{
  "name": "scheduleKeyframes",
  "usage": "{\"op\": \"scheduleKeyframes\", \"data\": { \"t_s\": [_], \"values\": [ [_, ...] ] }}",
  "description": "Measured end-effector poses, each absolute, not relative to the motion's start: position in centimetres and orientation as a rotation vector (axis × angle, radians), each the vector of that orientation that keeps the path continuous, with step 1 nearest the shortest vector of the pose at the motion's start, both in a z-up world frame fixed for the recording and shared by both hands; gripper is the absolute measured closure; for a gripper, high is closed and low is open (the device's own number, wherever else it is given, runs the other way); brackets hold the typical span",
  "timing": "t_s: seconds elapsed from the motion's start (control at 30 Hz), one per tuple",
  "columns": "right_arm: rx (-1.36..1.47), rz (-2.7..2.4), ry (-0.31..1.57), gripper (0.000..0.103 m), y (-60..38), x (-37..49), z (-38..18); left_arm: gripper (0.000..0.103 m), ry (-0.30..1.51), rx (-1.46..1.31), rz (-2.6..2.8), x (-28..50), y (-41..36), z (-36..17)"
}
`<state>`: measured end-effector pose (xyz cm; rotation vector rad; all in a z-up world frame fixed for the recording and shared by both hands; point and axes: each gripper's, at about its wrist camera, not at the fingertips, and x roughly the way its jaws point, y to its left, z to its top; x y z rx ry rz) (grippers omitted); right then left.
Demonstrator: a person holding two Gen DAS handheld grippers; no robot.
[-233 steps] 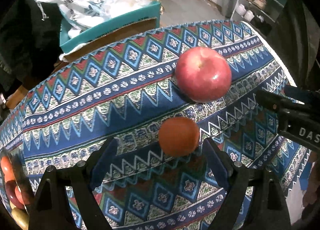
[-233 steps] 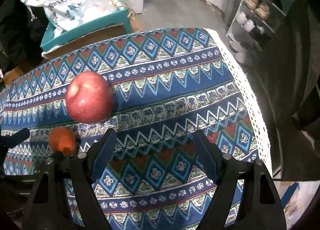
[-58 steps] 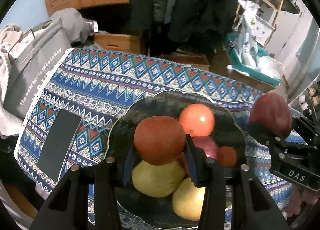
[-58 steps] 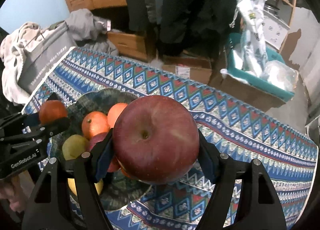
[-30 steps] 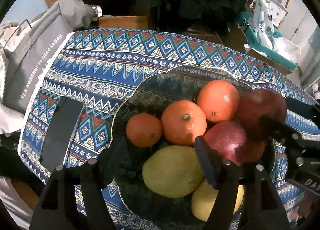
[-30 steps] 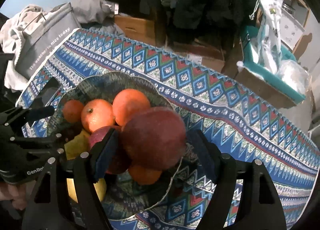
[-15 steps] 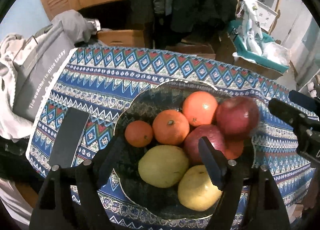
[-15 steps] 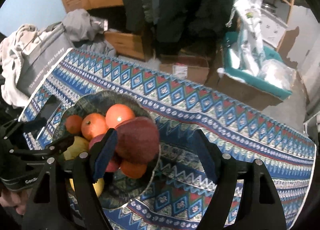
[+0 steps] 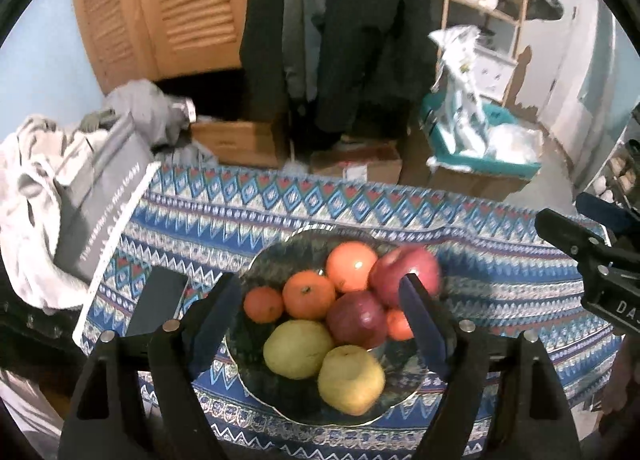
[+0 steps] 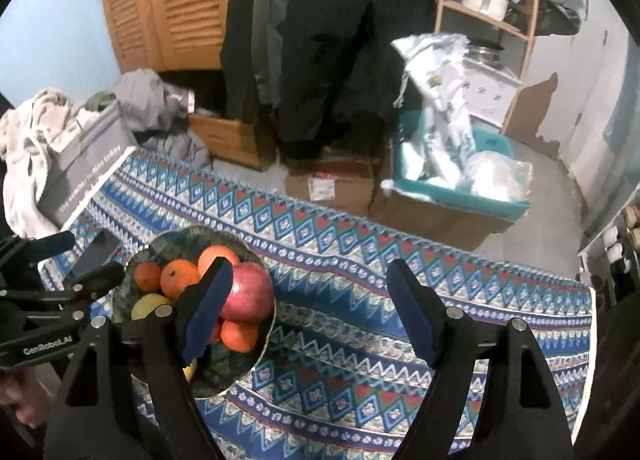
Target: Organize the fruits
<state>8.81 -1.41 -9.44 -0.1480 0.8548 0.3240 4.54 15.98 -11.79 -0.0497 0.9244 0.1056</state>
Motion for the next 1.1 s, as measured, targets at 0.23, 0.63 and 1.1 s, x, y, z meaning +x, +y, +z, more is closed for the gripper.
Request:
{"op": "scheduleKeyframes", "data": {
  "t_s": [0.23,0.63,1.1],
  "values": [
    [-0.124,0.287,0.793,0.024,-3.9,7.3,-6.0,0.015,0.837,-0.016,0.054,3.5,13.4,-8.5],
    [-0.072,0.221,0.655,0.023,-8.8,3.8,-0.9,0.007,0.702,-0.001,-0.015,1.7,9.7,-4.1],
    [-0.080,0.109,0.570,0.023,-13.1,1.7,1.4,0.001,0.616,0.010,-0.062,0.5,7.1,-1.0]
  ]
}}
